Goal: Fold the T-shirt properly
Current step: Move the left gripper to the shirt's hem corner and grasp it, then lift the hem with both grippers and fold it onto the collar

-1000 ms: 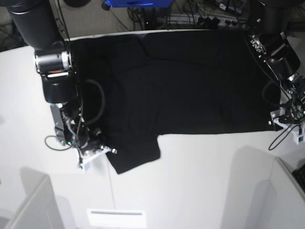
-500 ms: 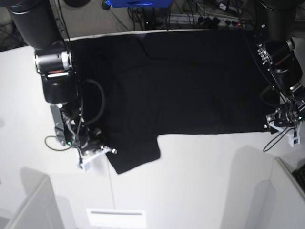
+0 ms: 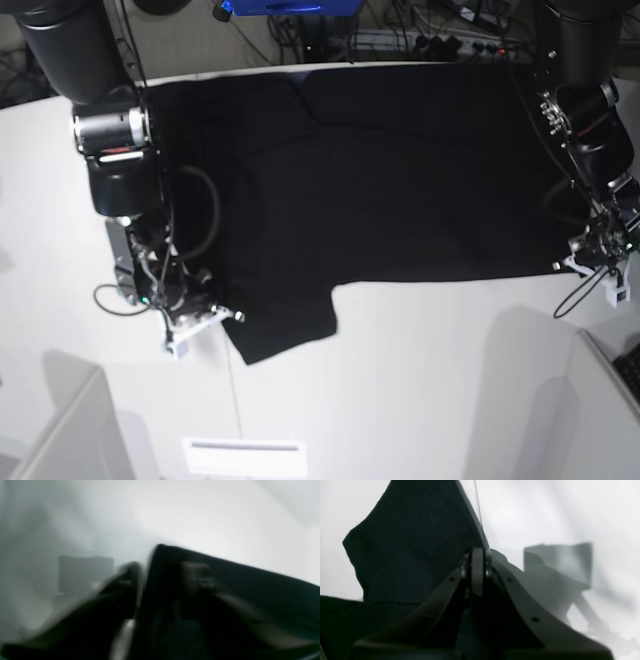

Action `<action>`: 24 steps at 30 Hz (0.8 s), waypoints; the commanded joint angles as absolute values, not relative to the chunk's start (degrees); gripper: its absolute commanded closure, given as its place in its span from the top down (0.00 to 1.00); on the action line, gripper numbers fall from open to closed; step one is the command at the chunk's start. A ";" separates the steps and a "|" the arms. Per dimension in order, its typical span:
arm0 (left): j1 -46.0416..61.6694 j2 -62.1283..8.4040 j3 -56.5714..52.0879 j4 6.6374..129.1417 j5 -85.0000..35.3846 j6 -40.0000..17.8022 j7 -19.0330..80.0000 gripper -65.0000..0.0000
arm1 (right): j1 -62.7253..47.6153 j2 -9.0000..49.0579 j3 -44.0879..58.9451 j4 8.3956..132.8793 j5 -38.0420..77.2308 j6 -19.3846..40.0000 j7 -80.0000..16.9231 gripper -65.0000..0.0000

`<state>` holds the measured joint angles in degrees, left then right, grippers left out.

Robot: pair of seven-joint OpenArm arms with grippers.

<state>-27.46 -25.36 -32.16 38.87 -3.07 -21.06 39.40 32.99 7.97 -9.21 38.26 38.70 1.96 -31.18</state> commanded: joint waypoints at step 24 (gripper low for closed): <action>-17.63 -21.41 -32.40 64.92 -11.47 -25.63 49.36 0.00 | 29.49 12.97 -8.92 53.58 38.99 1.63 -29.58 0.00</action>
<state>-16.56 -20.12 -32.23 64.05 -11.11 -25.56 50.00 27.59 12.34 -9.23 52.38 38.46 1.34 -31.07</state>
